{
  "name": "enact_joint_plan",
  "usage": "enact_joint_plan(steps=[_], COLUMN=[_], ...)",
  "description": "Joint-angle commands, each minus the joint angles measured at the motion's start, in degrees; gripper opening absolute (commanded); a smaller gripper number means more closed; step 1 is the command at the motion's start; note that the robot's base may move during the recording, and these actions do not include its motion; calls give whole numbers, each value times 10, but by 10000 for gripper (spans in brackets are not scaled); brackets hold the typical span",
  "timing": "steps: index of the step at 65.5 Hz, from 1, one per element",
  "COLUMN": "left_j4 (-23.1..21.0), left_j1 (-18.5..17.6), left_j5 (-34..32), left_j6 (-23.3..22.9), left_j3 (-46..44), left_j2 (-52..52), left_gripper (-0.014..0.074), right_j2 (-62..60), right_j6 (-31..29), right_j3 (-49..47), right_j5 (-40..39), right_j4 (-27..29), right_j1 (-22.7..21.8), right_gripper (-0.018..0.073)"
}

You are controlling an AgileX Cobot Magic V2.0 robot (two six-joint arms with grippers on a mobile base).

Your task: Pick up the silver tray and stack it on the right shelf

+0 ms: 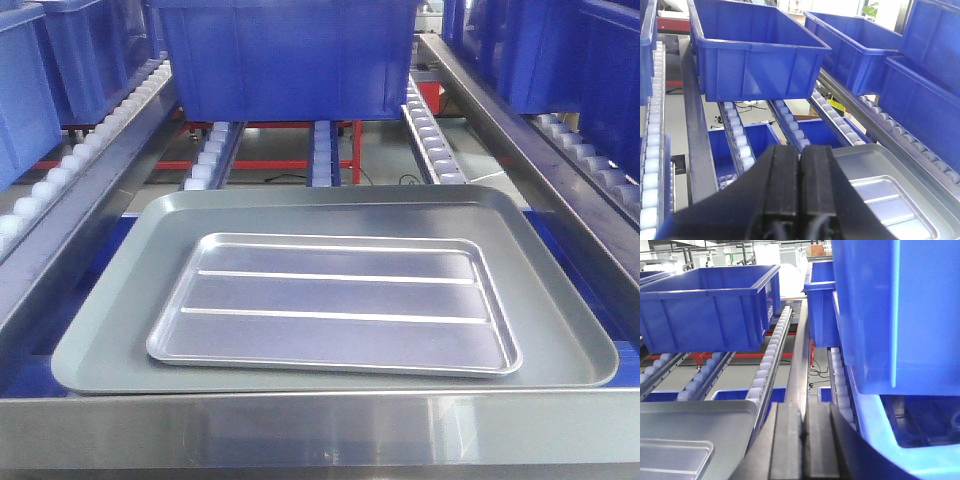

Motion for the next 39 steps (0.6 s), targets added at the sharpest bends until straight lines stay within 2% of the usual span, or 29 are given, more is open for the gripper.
enact_joint_plan(steps=[1,39], left_j4=[8,8], left_j1=[-2,-2], left_j5=[-43,-43], left_j6=[-2,-2], left_j3=[-17,-17], left_j2=[6,6], left_gripper=[-95,-95], right_j2=[-10,-10], right_j6=[3,3], right_j3=[-1,-1], right_j5=[-50,-50], right_j4=[0,0], right_j1=[-3,-3], right_gripper=[50,50])
